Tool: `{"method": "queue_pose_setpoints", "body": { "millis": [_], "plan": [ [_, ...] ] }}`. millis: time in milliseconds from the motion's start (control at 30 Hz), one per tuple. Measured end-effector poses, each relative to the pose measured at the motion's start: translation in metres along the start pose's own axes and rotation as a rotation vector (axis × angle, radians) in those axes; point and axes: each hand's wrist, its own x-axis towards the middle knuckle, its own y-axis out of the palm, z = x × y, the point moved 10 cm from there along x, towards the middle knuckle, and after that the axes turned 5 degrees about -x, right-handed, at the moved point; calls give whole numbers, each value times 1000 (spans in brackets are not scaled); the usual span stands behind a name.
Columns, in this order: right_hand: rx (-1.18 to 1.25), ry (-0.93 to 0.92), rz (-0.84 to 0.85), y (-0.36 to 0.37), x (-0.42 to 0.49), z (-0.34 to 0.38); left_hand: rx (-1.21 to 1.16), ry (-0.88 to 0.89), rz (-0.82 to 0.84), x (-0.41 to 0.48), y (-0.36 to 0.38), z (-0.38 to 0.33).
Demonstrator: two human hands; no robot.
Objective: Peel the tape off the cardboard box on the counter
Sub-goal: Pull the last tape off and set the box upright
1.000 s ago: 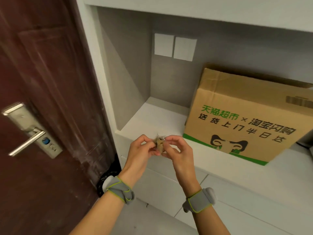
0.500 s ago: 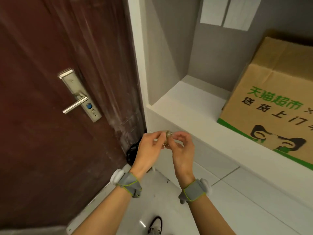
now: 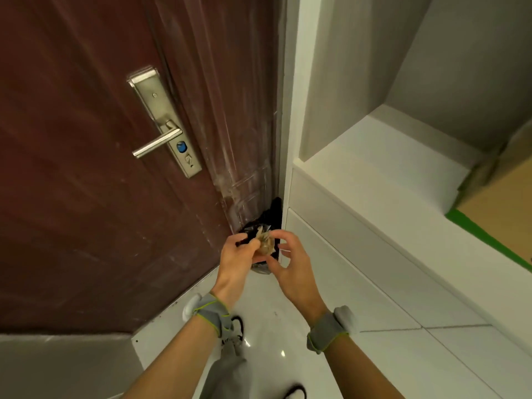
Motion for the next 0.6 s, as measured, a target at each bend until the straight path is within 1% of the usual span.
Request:
{"method": "queue_pose_setpoints", "body": {
  "millis": [67, 133, 167, 200, 300, 400, 433, 533, 600],
  "plan": [
    [-55, 11, 24, 13, 13, -12, 86, -35, 33, 21, -6, 12],
    [-71, 78, 24, 38, 38, -35, 160, -67, 46, 62, -17, 27],
    [-70, 107, 11, 38, 42, -36, 200, -73, 38, 65, -16, 26],
    [-63, 152, 1, 54, 59, -51, 260, -71, 40, 92, -21, 32],
    [-11, 266, -11, 85, 83, -91, 560, -20, 25, 135, -31, 37],
    [12, 405, -49, 125, 116, -156, 861, 67, 102, 200, -29, 62],
    [21, 443, -72, 123, 119, -158, 913, 92, 127, 203, -24, 63],
    [56, 576, -109, 145, 141, -212, 969, 147, 163, 249, -22, 94],
    [88, 642, -139, 157, 156, -252, 985, 106, 231, 284, -17, 124]
  ]
}}
